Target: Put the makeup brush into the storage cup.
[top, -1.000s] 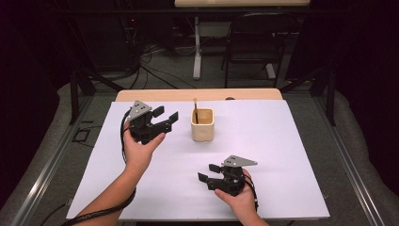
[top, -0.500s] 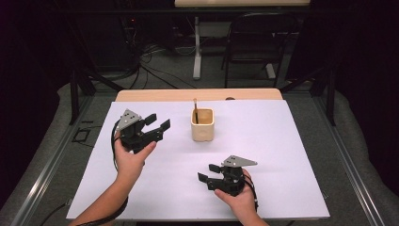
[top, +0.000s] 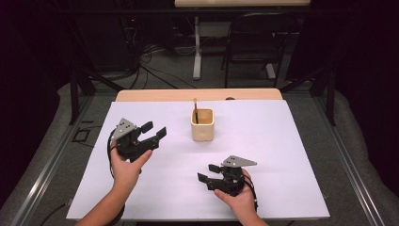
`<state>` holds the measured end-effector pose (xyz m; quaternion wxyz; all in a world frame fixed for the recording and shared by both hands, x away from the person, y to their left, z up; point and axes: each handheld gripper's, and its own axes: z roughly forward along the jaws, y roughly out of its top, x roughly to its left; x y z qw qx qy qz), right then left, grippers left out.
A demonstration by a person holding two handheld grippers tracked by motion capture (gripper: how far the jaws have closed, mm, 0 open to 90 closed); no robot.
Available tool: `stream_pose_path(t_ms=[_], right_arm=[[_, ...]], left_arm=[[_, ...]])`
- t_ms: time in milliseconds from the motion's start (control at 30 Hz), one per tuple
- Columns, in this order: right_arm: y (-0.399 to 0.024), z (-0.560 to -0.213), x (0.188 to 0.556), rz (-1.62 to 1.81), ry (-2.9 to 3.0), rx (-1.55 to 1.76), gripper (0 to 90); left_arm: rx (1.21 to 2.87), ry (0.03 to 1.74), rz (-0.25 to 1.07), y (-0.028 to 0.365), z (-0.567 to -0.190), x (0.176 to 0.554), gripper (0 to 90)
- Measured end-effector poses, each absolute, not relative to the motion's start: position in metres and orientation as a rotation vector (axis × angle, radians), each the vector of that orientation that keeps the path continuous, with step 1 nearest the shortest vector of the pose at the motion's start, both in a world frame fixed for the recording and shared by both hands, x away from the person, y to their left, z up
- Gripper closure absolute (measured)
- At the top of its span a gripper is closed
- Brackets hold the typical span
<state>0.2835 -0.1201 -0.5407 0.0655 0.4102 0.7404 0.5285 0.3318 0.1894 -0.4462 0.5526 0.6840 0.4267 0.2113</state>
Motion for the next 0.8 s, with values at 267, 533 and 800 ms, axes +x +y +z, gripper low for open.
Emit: stream_pose_path(t_ms=[267, 533, 800], right_arm=[[-0.120, -0.540, 0.283, 1.588, 2.237, 1.235, 39.7], [-0.120, -0.540, 0.283, 1.589, 2.237, 1.234, 39.7], [-0.120, -0.540, 0.283, 1.605, 2.224, 1.229, 39.7]], left_arm=[[1.578, 1.043, 0.490, 0.198, -0.459, 0.324, 38.7], [1.554, 1.083, 0.461, 0.207, -0.477, 0.320, 38.7], [1.558, 1.099, 0.472, 0.213, -0.491, 0.314, 38.7]])
